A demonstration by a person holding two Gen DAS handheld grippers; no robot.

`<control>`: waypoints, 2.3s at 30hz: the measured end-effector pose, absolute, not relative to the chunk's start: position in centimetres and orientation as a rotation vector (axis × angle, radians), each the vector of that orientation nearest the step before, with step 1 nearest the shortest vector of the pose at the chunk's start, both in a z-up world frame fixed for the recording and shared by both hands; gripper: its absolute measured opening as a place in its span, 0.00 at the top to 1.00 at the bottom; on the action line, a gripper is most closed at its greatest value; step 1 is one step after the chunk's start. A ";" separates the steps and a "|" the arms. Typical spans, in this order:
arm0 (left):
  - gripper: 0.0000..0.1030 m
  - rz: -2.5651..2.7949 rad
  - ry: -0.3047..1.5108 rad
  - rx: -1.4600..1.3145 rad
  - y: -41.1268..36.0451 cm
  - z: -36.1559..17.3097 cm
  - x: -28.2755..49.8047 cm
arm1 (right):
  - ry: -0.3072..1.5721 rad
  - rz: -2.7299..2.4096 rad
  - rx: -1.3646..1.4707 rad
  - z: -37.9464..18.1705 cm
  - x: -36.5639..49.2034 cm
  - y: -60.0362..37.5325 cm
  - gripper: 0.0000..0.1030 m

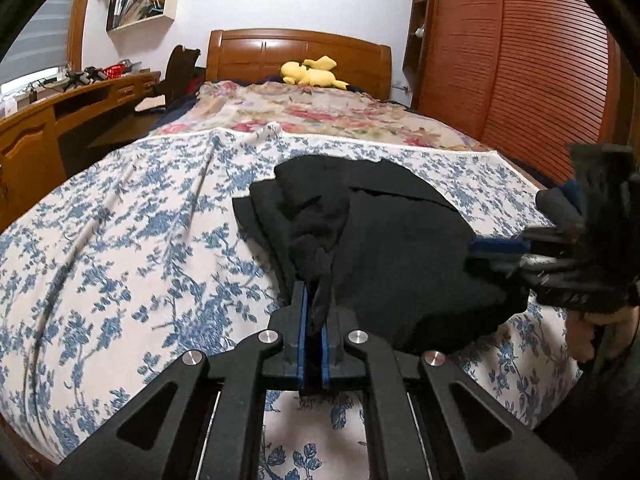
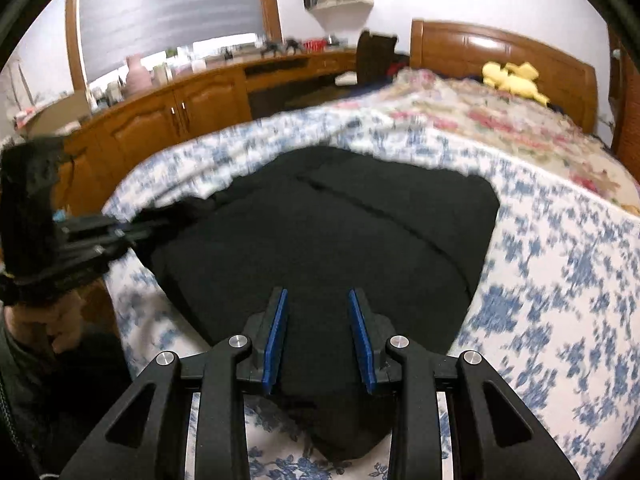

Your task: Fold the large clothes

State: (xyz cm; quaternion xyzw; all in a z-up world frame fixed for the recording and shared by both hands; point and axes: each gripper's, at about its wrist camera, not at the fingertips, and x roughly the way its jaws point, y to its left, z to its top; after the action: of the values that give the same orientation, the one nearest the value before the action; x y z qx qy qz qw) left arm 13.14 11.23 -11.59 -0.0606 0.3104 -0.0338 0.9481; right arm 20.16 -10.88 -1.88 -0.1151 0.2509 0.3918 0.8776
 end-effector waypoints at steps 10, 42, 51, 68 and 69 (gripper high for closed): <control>0.94 -0.089 0.662 -0.163 11.6 -13.1 13.3 | 0.573 0.800 -0.274 -3.8 21.2 -10.6 0.69; 0.18 -0.018 0.655 -0.126 13.2 -14.0 12.0 | 0.522 0.683 -0.182 1.2 33.3 -11.6 0.50; 0.18 0.023 0.675 -0.121 13.2 -14.4 10.7 | 0.622 0.642 -0.144 0.3 41.2 -10.0 0.28; 0.18 0.062 0.676 -0.118 15.3 -14.9 9.7 | 0.867 0.694 0.062 -1.4 46.0 -9.1 0.41; 0.18 0.063 0.675 -0.118 15.4 -14.9 9.7 | 0.859 0.711 0.058 -1.3 45.9 -9.1 0.54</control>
State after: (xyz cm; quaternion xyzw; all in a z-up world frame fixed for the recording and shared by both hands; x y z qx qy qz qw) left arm 9.71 15.40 -14.93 -0.0577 0.3309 0.0310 0.9414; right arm 45.86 -9.11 -1.29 0.0277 0.4075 0.3375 0.8481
